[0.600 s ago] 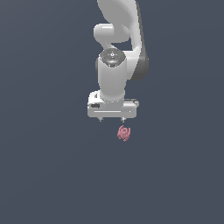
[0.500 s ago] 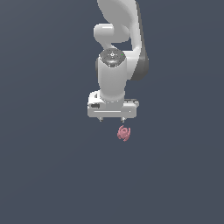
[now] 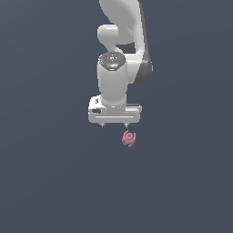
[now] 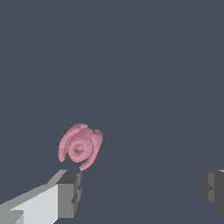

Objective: Pick up the object and move it to a goal position.

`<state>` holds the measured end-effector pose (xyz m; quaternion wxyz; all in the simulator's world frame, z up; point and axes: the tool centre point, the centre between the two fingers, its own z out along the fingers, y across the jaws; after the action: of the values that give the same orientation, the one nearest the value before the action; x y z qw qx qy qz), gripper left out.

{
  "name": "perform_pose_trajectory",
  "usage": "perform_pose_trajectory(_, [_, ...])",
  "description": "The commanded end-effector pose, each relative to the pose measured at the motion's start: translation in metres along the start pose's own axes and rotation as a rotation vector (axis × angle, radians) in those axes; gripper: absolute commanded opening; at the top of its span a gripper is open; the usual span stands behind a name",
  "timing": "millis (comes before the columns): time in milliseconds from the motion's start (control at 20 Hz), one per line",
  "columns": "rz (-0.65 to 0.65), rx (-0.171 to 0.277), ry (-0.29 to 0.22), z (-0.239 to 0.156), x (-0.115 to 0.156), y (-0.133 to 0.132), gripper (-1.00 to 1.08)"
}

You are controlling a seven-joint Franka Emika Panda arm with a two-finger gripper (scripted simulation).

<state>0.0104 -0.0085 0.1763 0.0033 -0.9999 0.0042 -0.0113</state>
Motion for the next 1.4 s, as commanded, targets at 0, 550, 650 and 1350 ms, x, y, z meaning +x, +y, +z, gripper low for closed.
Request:
perform_pose_trajectory(0, [-0.002, 0.001, 0.0, 0.0, 0.0, 0.0, 1.0])
perform_pose_trajectory(550, [0.069, 0.0, -0.004, 0.015, 0.0, -0.014, 1.0])
perform_pose_trajectory(650, [0.095, 0.0, -0.005, 0.021, -0.001, -0.018, 1.0])
perform_pose_trajectory(1350, [0.33, -0.007, -0.018, 0.071, -0.008, -0.062, 1.0])
